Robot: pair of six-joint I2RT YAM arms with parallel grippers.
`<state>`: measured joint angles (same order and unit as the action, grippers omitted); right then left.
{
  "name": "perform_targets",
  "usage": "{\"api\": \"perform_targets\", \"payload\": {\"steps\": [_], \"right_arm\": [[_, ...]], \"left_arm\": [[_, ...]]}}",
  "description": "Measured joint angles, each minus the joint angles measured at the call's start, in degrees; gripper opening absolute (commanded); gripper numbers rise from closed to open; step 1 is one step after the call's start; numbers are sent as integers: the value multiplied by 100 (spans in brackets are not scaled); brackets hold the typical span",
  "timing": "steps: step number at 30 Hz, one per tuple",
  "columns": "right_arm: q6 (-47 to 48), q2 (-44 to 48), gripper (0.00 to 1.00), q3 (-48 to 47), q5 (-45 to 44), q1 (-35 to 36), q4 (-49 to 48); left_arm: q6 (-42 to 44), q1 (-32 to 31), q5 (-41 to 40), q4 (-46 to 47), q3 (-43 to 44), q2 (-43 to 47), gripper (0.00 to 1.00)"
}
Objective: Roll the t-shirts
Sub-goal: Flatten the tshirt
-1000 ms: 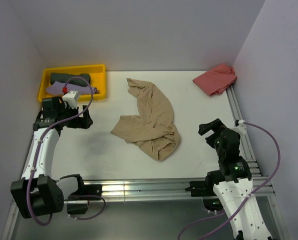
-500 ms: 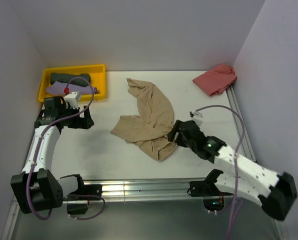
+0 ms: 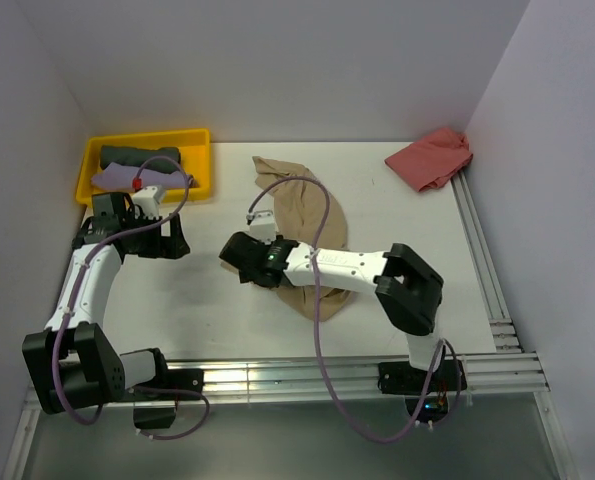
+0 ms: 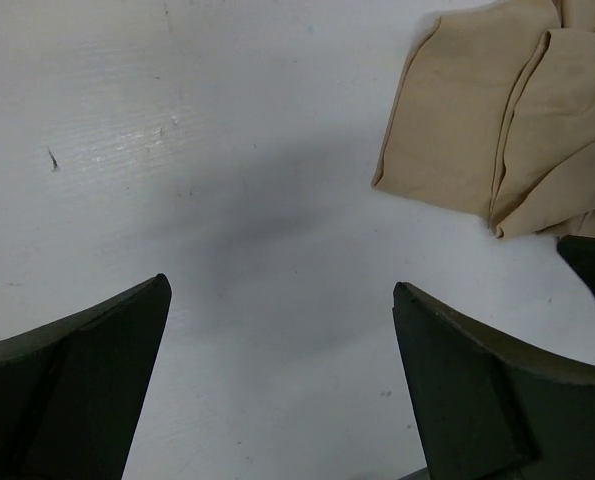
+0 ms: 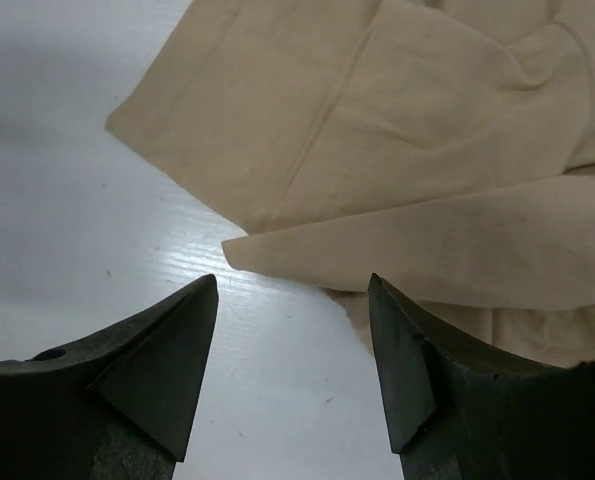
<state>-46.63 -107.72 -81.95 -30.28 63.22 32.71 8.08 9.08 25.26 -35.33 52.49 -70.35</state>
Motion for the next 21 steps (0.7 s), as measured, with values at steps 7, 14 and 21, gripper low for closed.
{"api": "perform_targets", "payload": {"steps": [7,14,21], "right_arm": [[243,-734,66,-573,240,13,109],[282,-1036,64,-780,328,13,173],[280,-1180,55,-780,422,0,229]], "left_arm": [[0,-2,35,-4,0,4,99],[0,0,37,-7,0,4,99],[2,0,39,-7,0,4,99]]}}
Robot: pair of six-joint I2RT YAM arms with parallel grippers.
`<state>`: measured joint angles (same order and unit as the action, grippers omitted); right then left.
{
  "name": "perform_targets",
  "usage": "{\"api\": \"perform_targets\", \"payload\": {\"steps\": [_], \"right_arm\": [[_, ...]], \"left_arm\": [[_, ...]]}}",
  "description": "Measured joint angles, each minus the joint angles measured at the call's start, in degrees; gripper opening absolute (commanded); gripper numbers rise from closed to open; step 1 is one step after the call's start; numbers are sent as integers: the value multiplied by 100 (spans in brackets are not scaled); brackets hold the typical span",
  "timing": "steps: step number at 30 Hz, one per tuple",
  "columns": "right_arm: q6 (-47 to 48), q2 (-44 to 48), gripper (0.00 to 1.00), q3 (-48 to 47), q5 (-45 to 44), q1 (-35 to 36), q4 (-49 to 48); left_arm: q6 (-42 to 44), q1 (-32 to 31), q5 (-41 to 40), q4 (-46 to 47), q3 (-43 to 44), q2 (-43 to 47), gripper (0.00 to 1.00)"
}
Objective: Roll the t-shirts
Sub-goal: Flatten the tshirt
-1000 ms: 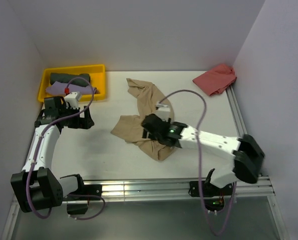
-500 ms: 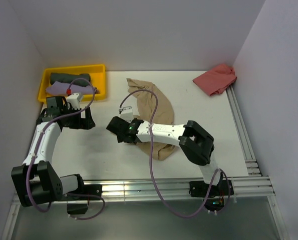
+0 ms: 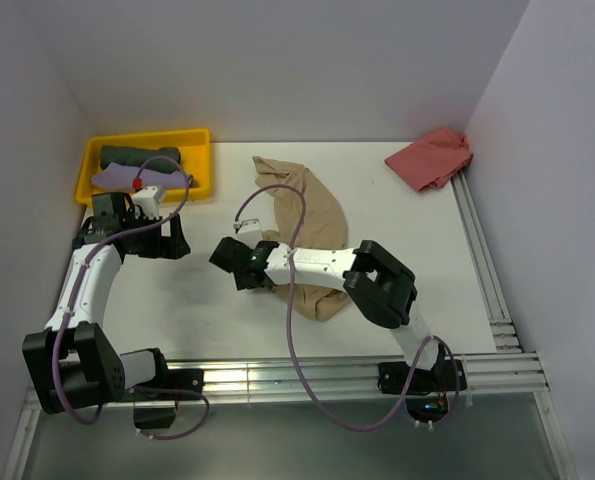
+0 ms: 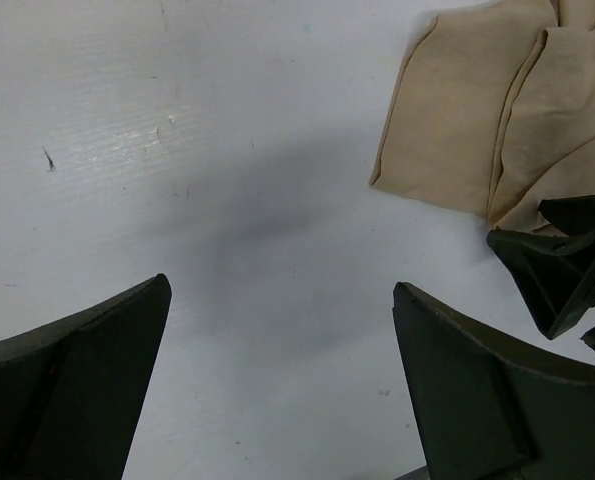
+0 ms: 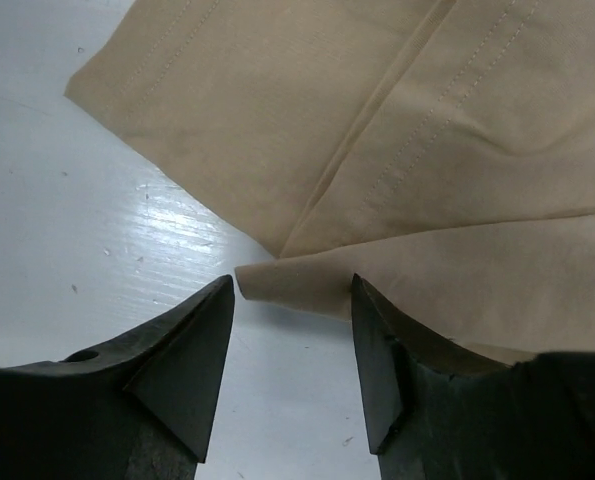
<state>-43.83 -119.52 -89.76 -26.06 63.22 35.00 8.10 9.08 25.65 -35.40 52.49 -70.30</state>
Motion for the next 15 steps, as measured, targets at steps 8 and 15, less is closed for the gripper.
{"api": "perform_targets", "payload": {"steps": [8,15], "right_arm": [[-15,-2,0,0,87,-122,26],[-63,57,0,2,28,-393,214]], "left_arm": [[2,0,2,-2,0,0,99],[4,-2,4,-4,0,0,99]]}}
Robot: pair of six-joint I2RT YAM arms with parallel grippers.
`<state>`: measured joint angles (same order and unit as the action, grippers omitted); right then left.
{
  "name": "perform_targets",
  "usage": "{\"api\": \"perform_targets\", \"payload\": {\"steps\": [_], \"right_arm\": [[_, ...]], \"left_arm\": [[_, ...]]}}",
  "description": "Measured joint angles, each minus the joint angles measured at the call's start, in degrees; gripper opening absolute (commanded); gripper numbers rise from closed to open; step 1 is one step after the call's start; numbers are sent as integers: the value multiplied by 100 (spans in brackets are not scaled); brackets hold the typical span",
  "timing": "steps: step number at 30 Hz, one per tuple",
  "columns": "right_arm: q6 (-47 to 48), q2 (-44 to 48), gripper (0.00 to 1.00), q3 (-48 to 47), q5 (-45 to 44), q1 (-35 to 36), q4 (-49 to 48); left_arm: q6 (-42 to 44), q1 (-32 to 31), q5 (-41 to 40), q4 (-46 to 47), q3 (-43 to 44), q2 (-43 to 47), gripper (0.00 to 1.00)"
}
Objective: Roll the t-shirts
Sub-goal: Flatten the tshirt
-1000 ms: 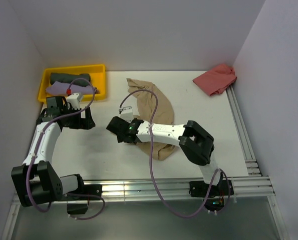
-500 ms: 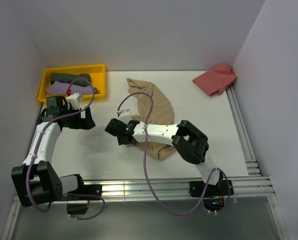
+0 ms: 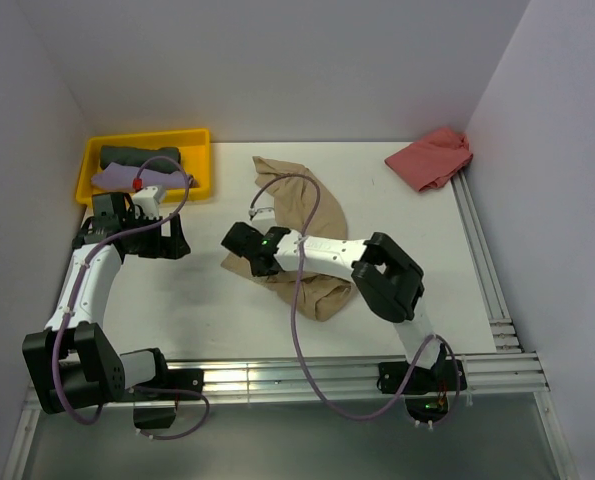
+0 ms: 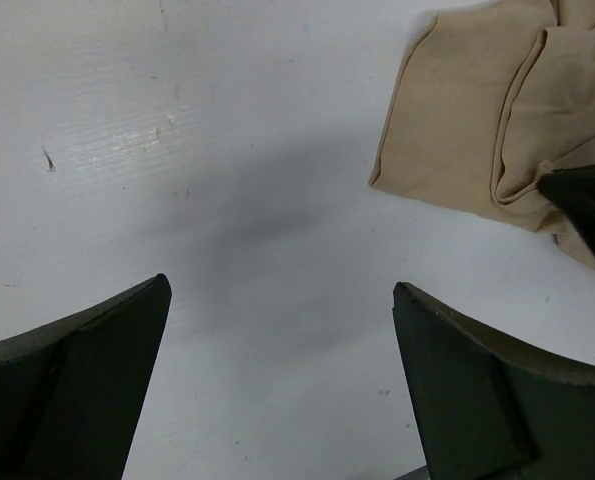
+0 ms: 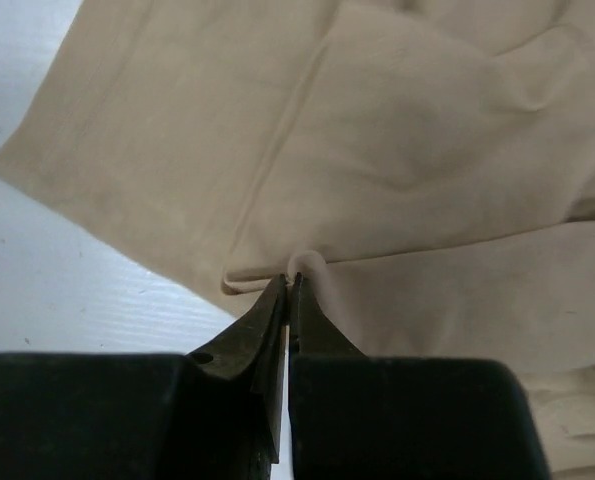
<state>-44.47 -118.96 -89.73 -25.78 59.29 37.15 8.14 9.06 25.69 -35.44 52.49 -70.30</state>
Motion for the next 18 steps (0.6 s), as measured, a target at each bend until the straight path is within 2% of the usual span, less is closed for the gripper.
{"api": "perform_targets", "payload": {"steps": [6,12,18], "right_arm": [[-70,1001,0,494,-90,-588,101],[-138,2474,0,1086,-315,-1705,127],[-195,3156,0,1725,-404,-2774,149]], "left_arm": [[17,2,39,-26,0,0,99],[26,0,83,-120,0,0,99],[127,0,144,-173,0,0,99]]}}
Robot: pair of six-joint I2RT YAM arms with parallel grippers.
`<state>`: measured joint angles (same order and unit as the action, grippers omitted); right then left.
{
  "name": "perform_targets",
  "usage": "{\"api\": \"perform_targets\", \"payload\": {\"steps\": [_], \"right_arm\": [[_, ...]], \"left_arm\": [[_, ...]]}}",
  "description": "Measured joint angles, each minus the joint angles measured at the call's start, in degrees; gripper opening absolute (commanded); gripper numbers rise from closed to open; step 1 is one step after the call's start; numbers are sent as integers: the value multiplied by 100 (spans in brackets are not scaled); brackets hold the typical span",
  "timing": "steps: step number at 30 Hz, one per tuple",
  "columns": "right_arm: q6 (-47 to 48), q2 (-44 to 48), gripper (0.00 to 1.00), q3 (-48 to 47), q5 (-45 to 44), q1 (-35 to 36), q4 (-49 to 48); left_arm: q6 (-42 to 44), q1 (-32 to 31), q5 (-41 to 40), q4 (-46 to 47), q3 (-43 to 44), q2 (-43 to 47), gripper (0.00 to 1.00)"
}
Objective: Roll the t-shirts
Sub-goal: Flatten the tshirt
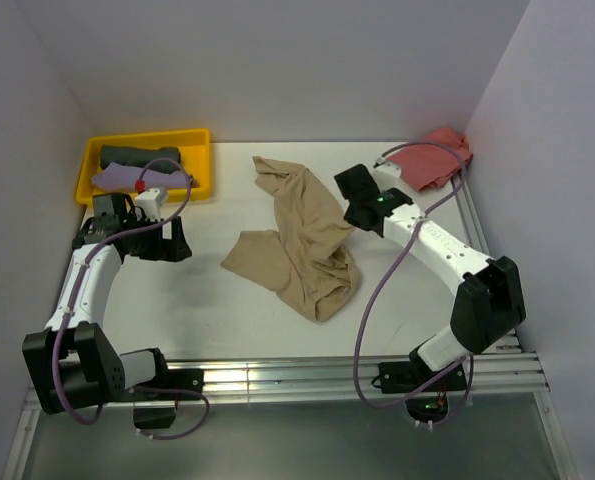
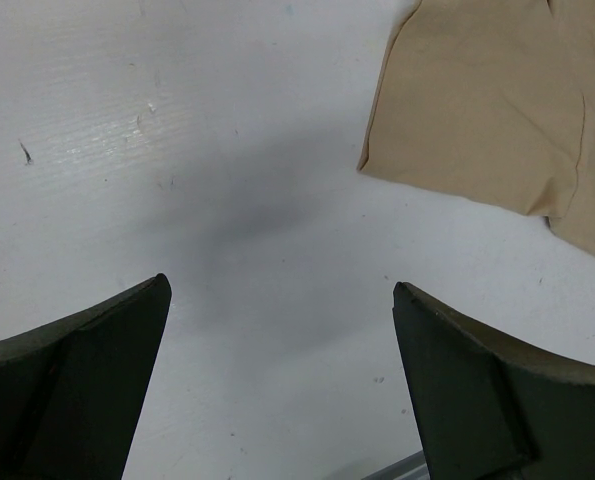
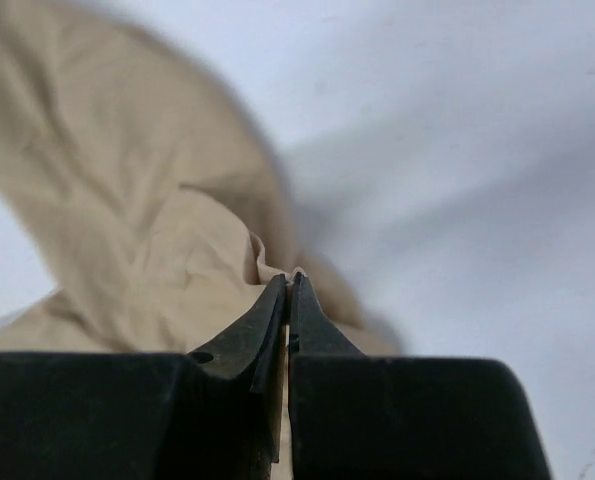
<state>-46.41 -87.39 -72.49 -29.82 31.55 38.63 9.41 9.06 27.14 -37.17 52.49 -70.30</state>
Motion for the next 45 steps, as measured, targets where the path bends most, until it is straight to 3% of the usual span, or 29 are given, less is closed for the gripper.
{"api": "perform_targets", "payload": {"steps": [8,21,24,25,28,29,32,37,41,45], "right_arm": [[111,181,0,221,31,-1342,55],[439,188,1,-48,-52,-2852,295],[492,188,3,-39,-57,-3093,299],[501,188,6,-39,-61,-3123,304],[551,184,40,-39,-46,-3182,302],[553,177,57,-39,-33,-3204,306],[584,177,68,-39,24,-3228,319],[413,208,68,-35,-109,-2669,361],[68,221,56,33,-179,-1320,337],[-382,151,55,195,-101,24,297]], "left_arm": [[140,0,2,-79,0,-2,99],[378,2,-28,-160,-20,35,97],[450,2,-42,-170,-61,57,92],[472,2,-42,-175,-70,57,91],[509,2,-42,-192,-74,57,86],[527,2,-42,-195,-74,57,84],[586,0,-39,-197,-74,52,83],[595,0,-4,-199,-74,-26,82],[590,-11,0,-201,-74,-85,81],[590,-31,0,-212,-72,-109,79]]}}
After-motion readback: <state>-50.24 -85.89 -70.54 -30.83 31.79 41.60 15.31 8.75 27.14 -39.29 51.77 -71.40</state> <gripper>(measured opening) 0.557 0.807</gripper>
